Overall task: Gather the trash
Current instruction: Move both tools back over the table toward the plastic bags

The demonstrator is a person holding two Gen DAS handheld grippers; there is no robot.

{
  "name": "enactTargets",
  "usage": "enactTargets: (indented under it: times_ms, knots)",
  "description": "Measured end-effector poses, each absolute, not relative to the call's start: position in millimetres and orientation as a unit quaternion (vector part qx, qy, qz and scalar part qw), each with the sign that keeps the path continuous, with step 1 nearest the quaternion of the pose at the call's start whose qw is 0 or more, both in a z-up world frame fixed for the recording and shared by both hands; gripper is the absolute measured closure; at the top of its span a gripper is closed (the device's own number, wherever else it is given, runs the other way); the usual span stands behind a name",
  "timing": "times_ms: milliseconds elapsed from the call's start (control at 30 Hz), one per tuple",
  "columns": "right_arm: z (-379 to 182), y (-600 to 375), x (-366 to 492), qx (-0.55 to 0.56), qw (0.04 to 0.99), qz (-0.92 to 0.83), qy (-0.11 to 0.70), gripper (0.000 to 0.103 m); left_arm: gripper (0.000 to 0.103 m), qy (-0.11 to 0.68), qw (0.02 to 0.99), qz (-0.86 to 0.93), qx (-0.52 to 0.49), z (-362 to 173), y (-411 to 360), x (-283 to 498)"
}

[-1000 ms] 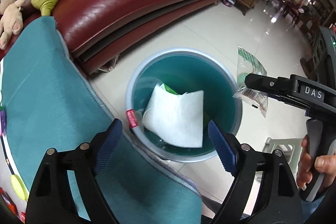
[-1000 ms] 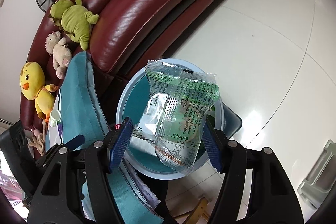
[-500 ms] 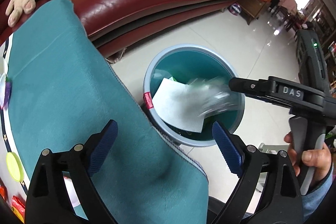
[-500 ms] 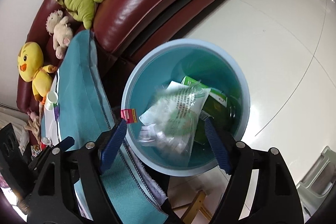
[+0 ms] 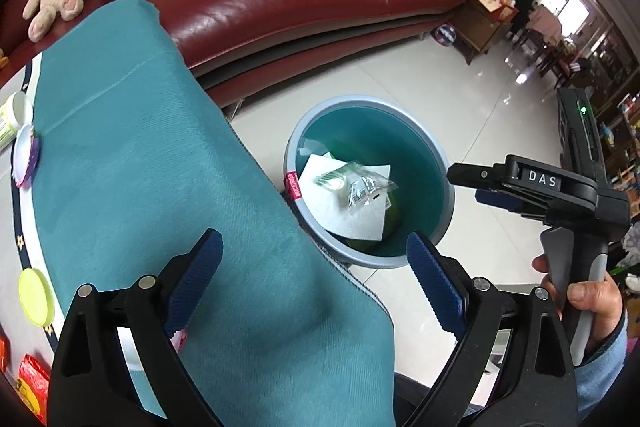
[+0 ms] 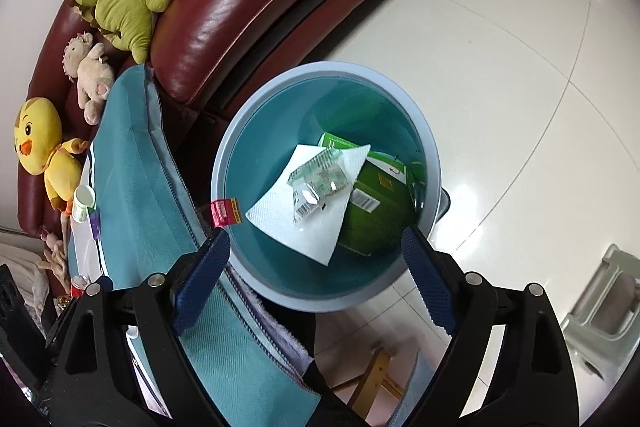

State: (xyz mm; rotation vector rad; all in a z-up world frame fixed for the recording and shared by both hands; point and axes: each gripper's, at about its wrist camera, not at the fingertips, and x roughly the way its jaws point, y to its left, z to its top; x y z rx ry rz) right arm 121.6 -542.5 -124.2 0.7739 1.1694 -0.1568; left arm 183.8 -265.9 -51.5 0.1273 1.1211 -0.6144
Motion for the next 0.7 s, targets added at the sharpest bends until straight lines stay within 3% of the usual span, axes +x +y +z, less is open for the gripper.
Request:
enactTargets:
  times_ms: [300,700]
  knots:
    - [-107,-511,111,0.338,0.766,-0.058,0.544,0.019,0.007,0.515,0.813,-0.268,0.048,-39,-225,165]
    - [-87,-421,118,0.283,0.773,0.006,0.568,0.019,0.006,0.503,0.840,-0.202,0.007,-28,-115,145]
